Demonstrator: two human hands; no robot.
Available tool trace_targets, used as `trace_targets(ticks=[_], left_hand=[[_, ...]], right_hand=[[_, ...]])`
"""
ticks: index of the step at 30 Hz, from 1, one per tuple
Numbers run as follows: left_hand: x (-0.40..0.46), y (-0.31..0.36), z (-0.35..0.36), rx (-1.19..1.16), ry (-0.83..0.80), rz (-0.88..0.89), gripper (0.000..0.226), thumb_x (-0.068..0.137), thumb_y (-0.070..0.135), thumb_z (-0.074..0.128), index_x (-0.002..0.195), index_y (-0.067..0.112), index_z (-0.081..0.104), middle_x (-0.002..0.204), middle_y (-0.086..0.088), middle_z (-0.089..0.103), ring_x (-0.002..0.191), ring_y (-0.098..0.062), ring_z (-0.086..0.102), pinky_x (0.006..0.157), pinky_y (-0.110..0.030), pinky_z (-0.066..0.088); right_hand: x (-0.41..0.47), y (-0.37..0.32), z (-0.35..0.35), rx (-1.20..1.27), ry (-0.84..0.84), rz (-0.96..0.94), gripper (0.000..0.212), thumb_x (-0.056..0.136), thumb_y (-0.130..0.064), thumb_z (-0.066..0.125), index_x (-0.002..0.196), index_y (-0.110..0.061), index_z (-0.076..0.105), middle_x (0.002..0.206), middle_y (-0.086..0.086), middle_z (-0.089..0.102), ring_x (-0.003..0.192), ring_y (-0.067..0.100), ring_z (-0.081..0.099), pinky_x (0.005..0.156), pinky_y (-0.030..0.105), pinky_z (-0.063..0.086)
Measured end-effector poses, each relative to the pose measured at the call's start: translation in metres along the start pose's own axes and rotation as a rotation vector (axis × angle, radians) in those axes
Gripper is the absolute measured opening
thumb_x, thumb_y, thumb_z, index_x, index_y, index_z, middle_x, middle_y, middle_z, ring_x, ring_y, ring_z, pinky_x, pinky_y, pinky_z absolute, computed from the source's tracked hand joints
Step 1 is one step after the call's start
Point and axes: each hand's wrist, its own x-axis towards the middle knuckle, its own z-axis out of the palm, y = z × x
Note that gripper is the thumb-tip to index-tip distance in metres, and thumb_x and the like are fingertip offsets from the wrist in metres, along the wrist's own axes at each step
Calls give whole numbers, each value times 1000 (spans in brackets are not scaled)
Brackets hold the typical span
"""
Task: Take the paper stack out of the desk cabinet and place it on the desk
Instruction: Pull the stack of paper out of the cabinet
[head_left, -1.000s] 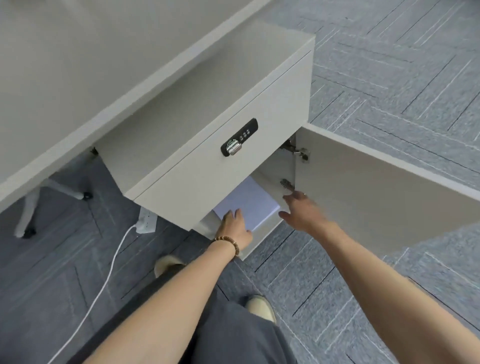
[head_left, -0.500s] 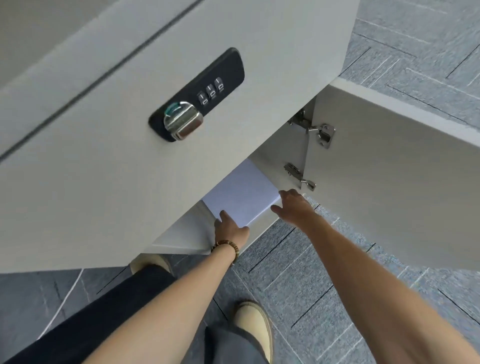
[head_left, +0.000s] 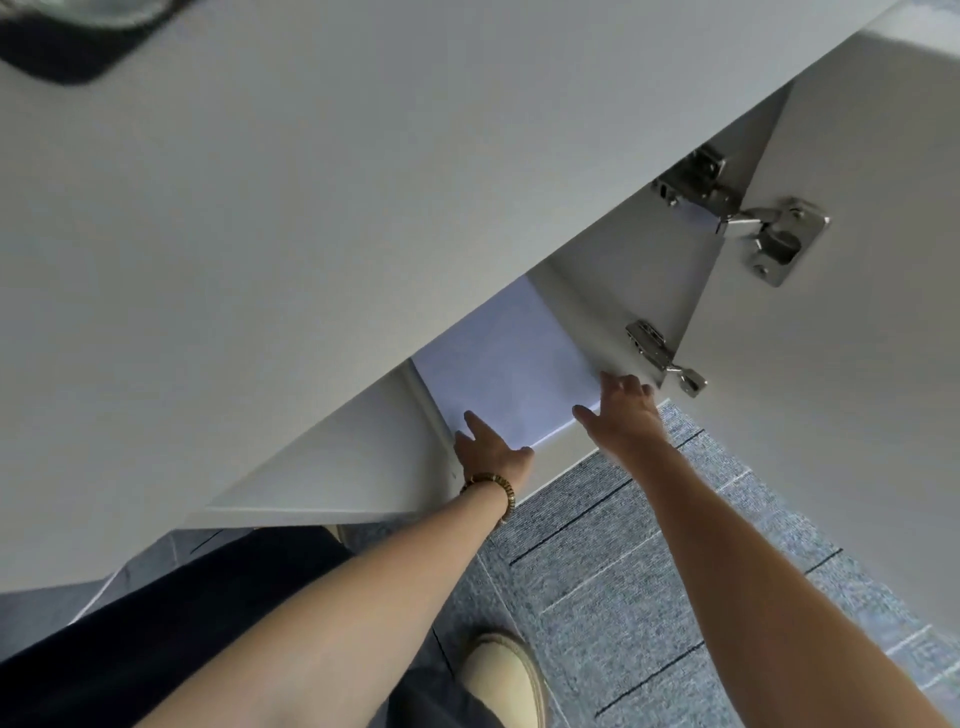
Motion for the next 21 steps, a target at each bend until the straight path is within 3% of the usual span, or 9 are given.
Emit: trace_targets(ticks=[6, 12, 18, 21], left_hand=[[14, -2, 6, -29, 85, -73, 105, 85, 31, 69, 158, 11, -4, 163, -22, -9, 153, -35, 4, 121, -41, 19], [22, -3, 7, -63, 124, -64, 99, 83, 28, 69, 157, 8, 7, 161, -25, 13, 150, -38, 15, 118, -46, 27], [24, -3, 8, -113, 183, -94, 89, 84, 25, 67, 155, 9, 16, 154, -24, 27, 144, -40, 25, 113, -49, 35], [23, -5, 7, -73, 173, -83, 87, 84, 23, 67, 155, 9, 17, 152, -24, 29, 142, -41, 27, 112, -48, 36]], right_hand=[[20, -8, 8, 56, 75, 10, 66, 94, -42, 55, 140, 2, 39, 141, 27, 40, 127, 44, 39, 106, 46, 37], [31, -15, 14, 56, 99, 80, 58, 98, -41, 47, 136, 3, 45, 136, 28, 43, 125, 44, 41, 103, 47, 37], [28, -20, 18, 72, 165, 65, 44, 97, -25, 51, 126, 8, 52, 134, 28, 39, 123, 43, 38, 104, 46, 36], [29, -20, 15, 240, 111, 58, 40, 96, -15, 51, 129, 7, 46, 136, 28, 39, 121, 46, 46, 104, 43, 38]])
